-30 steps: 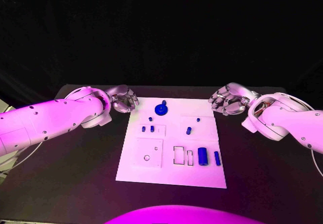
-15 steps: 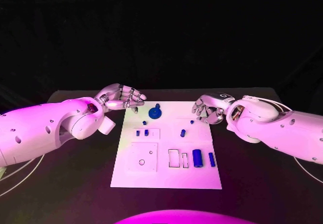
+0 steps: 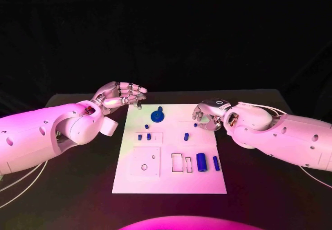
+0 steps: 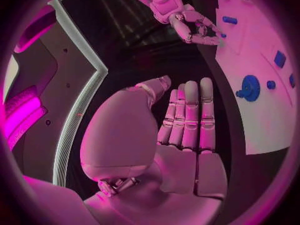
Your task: Assemble the parts on the task board
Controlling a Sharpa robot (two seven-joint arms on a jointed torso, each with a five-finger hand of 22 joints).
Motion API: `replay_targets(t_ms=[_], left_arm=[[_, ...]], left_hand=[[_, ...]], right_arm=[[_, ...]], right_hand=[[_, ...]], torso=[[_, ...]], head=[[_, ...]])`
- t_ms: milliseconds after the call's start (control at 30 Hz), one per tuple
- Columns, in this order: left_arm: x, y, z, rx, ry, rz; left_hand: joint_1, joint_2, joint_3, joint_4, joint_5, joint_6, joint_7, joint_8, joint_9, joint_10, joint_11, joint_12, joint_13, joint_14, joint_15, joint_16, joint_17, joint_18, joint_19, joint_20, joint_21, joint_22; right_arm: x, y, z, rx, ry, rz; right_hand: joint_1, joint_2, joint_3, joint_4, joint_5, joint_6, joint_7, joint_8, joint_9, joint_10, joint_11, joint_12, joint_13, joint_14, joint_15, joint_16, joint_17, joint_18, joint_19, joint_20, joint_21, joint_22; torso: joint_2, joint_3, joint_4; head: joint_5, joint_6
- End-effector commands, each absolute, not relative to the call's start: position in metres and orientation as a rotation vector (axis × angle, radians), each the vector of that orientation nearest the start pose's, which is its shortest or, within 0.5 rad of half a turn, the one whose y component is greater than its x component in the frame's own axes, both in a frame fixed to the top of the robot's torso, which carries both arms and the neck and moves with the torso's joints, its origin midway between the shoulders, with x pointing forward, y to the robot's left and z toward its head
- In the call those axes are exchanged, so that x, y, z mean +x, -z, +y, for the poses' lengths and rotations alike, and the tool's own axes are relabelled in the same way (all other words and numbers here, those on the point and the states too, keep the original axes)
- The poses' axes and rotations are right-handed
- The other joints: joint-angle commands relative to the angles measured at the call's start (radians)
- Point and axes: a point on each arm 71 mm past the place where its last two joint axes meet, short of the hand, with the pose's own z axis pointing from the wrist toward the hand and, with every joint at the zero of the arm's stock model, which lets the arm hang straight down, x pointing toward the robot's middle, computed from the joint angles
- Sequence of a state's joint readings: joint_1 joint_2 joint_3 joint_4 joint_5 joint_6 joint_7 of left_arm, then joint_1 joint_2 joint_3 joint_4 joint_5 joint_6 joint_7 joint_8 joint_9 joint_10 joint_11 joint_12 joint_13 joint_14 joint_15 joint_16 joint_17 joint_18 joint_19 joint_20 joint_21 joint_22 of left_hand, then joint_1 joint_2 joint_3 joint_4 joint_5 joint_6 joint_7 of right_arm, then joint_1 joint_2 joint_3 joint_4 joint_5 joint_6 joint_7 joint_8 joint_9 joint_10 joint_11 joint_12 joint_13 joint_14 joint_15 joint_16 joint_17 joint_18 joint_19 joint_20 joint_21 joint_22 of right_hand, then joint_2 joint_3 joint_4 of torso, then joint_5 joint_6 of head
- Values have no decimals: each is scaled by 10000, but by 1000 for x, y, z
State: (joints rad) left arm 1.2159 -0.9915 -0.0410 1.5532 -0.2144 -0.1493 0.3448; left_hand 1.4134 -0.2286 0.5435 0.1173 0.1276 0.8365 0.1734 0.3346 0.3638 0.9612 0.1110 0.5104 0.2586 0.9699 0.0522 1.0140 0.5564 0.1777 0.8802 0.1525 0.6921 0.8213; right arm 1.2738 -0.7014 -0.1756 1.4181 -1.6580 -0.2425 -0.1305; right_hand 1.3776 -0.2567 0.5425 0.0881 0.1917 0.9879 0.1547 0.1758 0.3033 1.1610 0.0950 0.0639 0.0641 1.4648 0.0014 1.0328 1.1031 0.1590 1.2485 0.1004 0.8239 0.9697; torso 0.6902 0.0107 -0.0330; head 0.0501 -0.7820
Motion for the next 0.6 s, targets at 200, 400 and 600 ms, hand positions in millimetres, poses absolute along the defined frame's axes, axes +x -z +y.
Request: replay_targets(t_ms=[200,400,600], left_arm=[[478,164,261,-9228,15576,14925],[478,164,261,-9292,15578,14895],[478,164,262,-9342,15559,14884]], left_hand=[[70,30,-84,5,-2,20,105,38,-24,8,59,-69,-32,-20,11,-57,-21,52,46,22,-59,-37],[72,30,-87,4,0,17,111,35,-27,8,63,-72,-35,-17,13,-60,-22,52,52,22,-62,-41],[95,47,-88,-1,7,8,133,28,-37,9,77,-82,-47,-2,23,-74,-27,51,77,24,-79,-56]], right_arm=[[495,214,-152,-5274,-4626,17244],[497,218,-151,-5249,-4526,17345],[496,223,-149,-5304,-4593,17484]], right_hand=[[-93,69,37,31,-87,104,-22,33,63,10,-28,20,20,483,39,428,267,-166,192,0,300,250],[-73,167,112,39,-65,182,-41,71,108,84,-47,30,27,497,26,688,412,-194,280,-10,486,418],[-68,265,184,49,-37,290,-68,130,163,198,-75,49,35,499,7,897,523,-221,352,-20,656,574]], torso=[[-4,5,3],[0,5,6],[3,8,5]], head=[[44,-34],[57,-37],[83,-59]])
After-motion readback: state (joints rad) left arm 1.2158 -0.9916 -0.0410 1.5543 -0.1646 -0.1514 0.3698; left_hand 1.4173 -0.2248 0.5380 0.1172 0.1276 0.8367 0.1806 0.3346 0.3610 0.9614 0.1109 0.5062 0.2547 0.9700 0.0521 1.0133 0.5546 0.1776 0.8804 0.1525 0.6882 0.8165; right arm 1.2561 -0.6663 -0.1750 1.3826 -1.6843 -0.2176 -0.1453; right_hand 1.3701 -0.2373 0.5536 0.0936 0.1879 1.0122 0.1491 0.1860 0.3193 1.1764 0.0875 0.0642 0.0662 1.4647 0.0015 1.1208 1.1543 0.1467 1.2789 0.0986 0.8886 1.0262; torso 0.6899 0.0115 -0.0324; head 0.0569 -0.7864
